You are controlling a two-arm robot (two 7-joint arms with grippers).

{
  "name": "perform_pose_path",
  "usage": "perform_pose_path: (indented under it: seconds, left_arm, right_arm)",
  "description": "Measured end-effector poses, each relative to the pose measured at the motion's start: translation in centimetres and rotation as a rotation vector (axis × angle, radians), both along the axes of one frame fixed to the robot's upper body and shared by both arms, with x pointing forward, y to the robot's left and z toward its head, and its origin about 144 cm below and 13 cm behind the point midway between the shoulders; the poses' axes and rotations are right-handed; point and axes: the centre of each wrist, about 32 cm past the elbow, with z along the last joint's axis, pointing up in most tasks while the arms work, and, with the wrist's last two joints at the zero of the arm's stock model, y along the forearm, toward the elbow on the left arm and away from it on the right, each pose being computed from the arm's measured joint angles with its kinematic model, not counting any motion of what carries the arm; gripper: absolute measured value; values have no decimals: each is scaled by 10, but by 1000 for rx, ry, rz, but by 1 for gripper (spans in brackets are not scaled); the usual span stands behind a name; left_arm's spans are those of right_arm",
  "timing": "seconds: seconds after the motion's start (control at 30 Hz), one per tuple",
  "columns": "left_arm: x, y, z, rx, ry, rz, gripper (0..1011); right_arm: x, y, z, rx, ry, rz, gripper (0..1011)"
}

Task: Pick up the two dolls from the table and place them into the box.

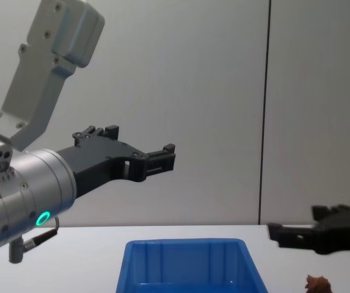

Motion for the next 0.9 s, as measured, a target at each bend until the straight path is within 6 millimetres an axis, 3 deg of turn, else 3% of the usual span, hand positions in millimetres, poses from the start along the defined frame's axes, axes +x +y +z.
perform_pose_path:
  seconds: [0.43, 0.9]
  left_arm:
    - [0, 0, 0, 0, 0, 0, 1001]
    - [0, 0, 0, 0, 0, 0, 1001]
  right_arm:
    - [-19, -32, -12, -45, 93, -62, 1001]
    - [-31, -40, -29, -92, 188, -76, 1001]
